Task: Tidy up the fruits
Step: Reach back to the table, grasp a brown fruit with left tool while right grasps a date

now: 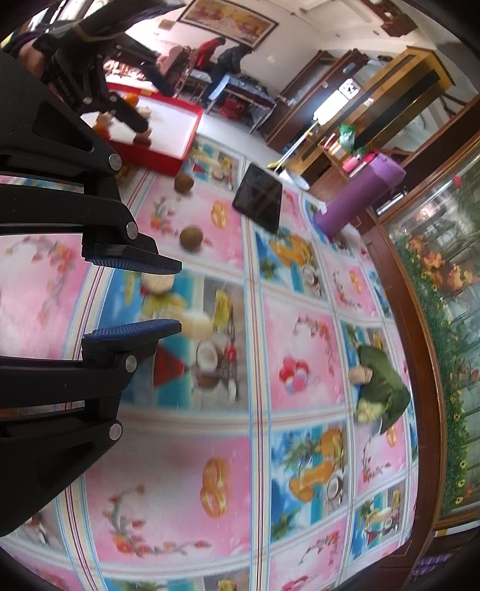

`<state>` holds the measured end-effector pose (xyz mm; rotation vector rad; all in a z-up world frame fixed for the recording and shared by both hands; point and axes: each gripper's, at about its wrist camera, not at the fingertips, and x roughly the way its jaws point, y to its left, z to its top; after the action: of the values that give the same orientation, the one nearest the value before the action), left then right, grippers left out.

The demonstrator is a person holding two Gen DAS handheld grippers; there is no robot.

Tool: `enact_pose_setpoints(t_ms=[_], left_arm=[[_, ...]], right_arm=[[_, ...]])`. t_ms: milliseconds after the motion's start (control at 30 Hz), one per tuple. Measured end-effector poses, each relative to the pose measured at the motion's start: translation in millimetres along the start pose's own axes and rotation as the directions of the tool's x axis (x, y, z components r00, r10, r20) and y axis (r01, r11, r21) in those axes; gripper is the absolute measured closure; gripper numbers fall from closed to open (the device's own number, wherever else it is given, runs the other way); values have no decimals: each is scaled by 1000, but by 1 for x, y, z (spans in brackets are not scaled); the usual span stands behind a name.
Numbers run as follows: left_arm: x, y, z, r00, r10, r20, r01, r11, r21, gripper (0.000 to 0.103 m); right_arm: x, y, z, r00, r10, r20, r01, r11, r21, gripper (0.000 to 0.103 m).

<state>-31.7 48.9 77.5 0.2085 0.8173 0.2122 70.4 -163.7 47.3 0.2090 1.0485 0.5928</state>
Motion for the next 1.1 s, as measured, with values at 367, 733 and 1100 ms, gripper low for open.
enact_pose_setpoints(t_ms=[367,733,1100], left_arm=[[47,-30,20,996,-67,-64,72,993,89,15],[74,-38,46,973,-173,-156,170,985,-30,16],[106,-52,54,924,-248,-293,220,967,-126,36]], right_arm=[[14,-12,-8,995,-70,-77,65,996,-65,78],[30,-1,-13,990,-103,-93,89,986,-143,78],[36,8,-17,978,-190,-80,171,965,-200,87]])
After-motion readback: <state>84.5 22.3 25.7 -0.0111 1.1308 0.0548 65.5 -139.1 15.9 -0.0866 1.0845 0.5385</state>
